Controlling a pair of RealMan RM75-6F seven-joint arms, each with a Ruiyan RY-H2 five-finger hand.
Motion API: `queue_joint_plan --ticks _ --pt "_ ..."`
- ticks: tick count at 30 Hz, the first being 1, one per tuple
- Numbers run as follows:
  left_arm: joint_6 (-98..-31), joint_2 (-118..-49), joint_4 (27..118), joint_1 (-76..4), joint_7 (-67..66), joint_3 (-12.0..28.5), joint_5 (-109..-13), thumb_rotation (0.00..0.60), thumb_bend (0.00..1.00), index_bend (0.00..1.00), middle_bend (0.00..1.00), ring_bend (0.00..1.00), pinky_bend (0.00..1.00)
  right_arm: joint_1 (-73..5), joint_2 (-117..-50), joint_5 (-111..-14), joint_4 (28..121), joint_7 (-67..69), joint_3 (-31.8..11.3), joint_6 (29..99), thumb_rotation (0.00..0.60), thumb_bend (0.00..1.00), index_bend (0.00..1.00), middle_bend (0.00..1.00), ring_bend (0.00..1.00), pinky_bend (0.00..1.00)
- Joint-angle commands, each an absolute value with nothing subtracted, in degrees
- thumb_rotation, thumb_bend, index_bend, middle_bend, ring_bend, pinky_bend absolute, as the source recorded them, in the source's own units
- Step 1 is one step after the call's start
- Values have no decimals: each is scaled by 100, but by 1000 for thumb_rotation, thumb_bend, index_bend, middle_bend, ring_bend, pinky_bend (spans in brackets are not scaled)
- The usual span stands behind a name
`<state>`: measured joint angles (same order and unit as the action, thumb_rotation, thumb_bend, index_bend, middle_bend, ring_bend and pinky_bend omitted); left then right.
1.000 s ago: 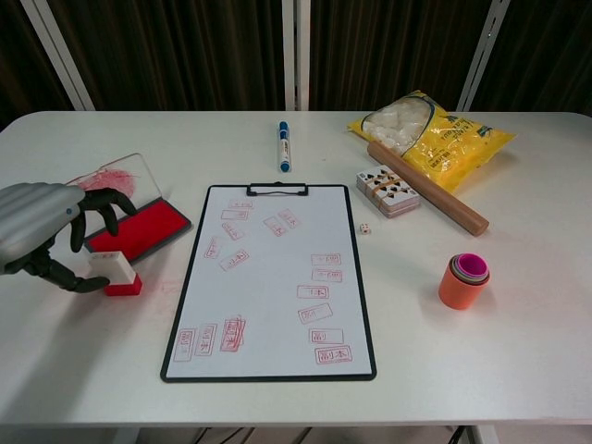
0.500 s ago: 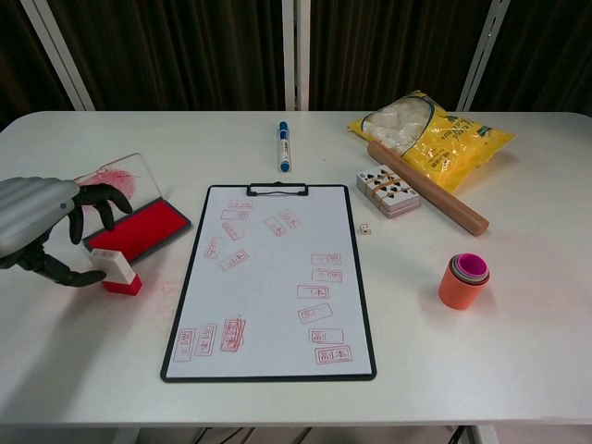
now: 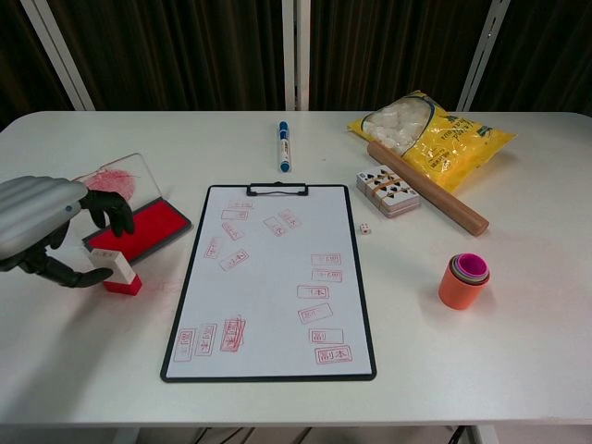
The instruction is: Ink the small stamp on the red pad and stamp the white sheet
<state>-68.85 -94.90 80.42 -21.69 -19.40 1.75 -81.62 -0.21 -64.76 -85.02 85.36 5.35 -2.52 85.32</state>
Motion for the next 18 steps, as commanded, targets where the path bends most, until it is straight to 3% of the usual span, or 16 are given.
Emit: queue_joint_plan --ticks 1,18 --pt "-6849 -9457 8059 -2198 -1966 174 -8162 600 271 420 430 347 611 -22 -6472 -8498 8536 536 -251 8525 600 188 0 0 0 0" --pt "-6700 -9412 8109 -2261 -1994 149 -8062 600 299 467 471 357 613 -40 -6442 -8472 8561 520 -244 8459 600 189 0 0 0 0"
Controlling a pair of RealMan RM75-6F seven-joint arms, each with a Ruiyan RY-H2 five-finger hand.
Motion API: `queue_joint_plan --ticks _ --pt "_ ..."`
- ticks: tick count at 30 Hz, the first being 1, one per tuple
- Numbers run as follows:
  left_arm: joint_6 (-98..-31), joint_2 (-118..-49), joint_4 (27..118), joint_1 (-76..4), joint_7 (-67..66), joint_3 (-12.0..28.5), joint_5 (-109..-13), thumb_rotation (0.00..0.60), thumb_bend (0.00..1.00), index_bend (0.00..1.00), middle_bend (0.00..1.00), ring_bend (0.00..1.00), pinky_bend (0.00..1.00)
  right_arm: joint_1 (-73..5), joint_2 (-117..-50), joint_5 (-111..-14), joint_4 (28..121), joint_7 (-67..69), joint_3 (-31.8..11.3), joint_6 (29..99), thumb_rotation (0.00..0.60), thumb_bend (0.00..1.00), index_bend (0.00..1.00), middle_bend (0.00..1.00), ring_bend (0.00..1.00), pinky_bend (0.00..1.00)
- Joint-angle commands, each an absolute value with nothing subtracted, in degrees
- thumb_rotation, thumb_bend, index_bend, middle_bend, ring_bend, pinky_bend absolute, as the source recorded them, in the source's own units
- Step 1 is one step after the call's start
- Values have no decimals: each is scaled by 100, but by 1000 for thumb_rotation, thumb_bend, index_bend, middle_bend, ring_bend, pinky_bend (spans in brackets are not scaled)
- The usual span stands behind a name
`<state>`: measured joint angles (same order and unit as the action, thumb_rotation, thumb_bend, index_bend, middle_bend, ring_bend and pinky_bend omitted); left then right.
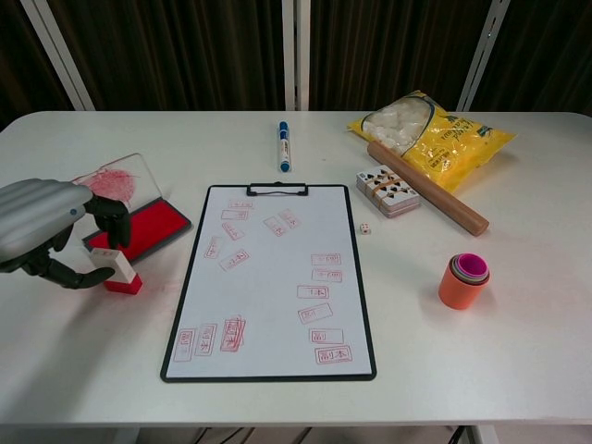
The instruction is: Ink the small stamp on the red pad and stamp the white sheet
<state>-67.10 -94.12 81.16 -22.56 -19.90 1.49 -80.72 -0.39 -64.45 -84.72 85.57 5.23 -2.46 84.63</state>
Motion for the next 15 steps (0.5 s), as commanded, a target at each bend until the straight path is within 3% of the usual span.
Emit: queue_joint_plan --ticks 1,15 --pt "-6684 -9405 8108 -2265 -2002 151 -8044 600 303 469 472 358 613 -42 -6439 -8476 8568 516 -241 8456 600 189 0 0 0 0" --pt "-6612 -9353 8137 -2295 -2064 148 -7949 600 314 494 492 365 623 -66 -6425 -8493 8610 479 -228 8418 600 191 0 0 0 0"
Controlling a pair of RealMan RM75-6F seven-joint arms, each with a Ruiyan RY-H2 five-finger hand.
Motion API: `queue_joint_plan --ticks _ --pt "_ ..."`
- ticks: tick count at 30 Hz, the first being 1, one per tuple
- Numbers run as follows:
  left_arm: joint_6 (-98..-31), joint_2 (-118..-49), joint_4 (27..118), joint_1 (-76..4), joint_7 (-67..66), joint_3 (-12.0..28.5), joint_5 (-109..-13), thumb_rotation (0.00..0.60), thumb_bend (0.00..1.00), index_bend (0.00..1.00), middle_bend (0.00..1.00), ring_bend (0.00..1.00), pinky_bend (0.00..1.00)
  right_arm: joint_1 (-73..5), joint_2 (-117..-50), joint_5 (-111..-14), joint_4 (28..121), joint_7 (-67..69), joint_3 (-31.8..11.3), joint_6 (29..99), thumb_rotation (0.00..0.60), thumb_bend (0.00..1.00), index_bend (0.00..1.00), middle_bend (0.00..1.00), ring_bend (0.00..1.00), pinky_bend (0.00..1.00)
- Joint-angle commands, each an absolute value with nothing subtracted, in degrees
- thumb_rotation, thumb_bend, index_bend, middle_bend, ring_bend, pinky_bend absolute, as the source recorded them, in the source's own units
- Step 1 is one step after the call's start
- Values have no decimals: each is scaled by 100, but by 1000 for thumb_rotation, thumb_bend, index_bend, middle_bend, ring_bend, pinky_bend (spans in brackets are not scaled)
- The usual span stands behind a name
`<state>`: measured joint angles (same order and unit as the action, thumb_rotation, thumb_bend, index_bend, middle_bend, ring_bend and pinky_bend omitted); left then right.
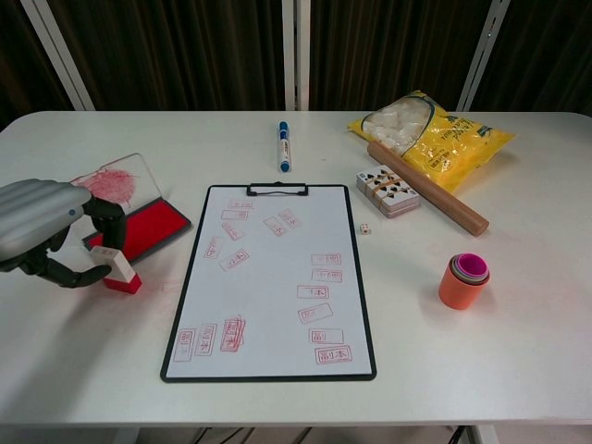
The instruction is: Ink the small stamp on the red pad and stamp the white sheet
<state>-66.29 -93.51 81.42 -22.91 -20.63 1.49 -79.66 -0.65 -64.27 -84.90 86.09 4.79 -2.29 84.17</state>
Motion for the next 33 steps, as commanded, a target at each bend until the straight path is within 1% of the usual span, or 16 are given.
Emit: queue_joint_plan --ticks 1,6,14,19,27,33 --pt "-6600 -9354 8134 -2299 -2067 147 -7939 600 314 495 492 365 623 -66 -6424 -8494 8612 480 -227 8418 600 192 0 0 0 0" --pt "-6548 -9353 8125 -2312 -2074 138 -7891 600 315 505 501 372 629 -72 -6416 -8487 8614 475 -223 8397 600 193 0 0 0 0" --pt "-6546 -9381 8083 -2311 -1957 171 -7834 600 316 549 544 392 638 -79 -6418 -8442 8603 456 -220 8349 600 196 0 0 0 0" --pt "-6445 -9356 8141 -2309 -1785 199 -7706 600 344 565 560 404 640 -71 -6426 -8445 8580 495 -222 8366 600 197 0 0 0 0" --pt "-6241 -9115 8495 -2328 -1169 407 -7396 600 371 591 585 429 649 -77 -6435 -8474 8564 523 -225 8386 600 198 0 0 0 0" --pt "-6397 -9029 8556 -2298 -816 490 -7479 600 399 631 631 474 661 -83 -6443 -8488 8559 514 -217 8382 600 200 0 0 0 0"
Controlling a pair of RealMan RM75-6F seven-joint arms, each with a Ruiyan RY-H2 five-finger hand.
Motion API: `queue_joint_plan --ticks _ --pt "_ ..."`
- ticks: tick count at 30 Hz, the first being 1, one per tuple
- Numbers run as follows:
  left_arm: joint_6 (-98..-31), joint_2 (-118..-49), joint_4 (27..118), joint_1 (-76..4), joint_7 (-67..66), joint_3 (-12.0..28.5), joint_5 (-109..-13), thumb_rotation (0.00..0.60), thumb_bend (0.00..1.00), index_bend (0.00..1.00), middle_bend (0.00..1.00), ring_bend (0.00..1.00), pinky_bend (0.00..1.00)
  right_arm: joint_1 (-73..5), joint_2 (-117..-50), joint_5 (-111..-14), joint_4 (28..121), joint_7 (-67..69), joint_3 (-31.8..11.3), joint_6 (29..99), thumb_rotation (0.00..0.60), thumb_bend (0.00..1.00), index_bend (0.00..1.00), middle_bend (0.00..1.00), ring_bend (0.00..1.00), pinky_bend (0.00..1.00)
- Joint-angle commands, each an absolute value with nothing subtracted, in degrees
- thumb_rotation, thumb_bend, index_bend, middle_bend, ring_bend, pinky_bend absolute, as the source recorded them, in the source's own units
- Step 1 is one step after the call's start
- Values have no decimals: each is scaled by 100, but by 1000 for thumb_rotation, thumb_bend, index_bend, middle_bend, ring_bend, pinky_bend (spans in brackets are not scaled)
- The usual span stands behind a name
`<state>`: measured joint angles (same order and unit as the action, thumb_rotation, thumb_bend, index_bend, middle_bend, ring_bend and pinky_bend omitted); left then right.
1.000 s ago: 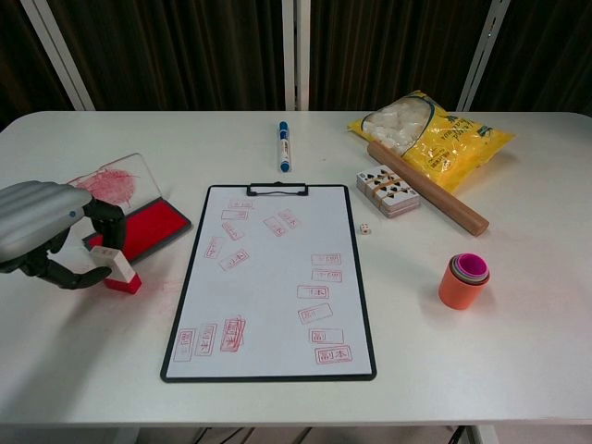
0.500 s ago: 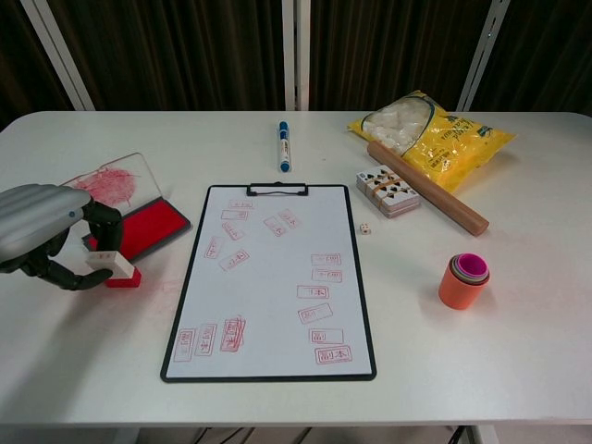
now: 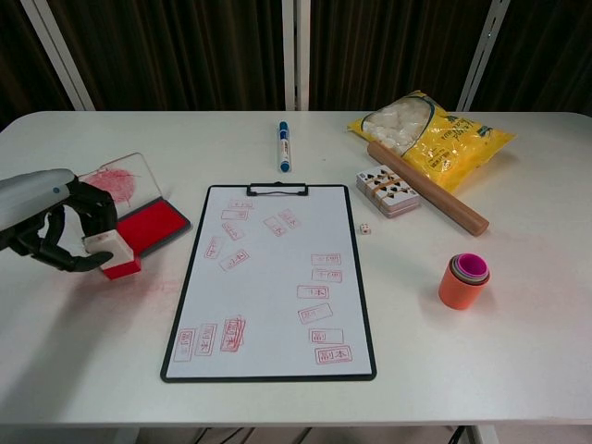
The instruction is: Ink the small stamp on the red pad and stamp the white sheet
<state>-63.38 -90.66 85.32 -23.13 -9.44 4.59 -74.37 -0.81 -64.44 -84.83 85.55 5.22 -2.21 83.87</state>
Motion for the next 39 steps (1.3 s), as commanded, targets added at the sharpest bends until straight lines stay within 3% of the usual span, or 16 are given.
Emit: queue_joint_plan --ticks 1,8,20,39 --pt "-6410 -9021 8557 -2297 -765 494 -7498 600 405 636 636 479 663 -85 -6440 -8496 8563 506 -214 8380 600 200 0 0 0 0" --pt "-6383 -9087 8424 -2437 -532 598 -7619 600 420 656 655 493 667 -105 -6404 -8539 8644 427 -213 8394 600 202 0 0 0 0" --pt "-5637 -9147 8074 -3067 -751 1157 -6875 600 430 682 685 511 671 -101 -6384 -8451 8677 364 -231 8369 600 205 0 0 0 0" --pt "-5108 -9303 7645 -3236 -221 1172 -6321 600 431 700 711 540 676 -129 -6398 -8400 8740 207 -245 8324 600 214 0 0 0 0"
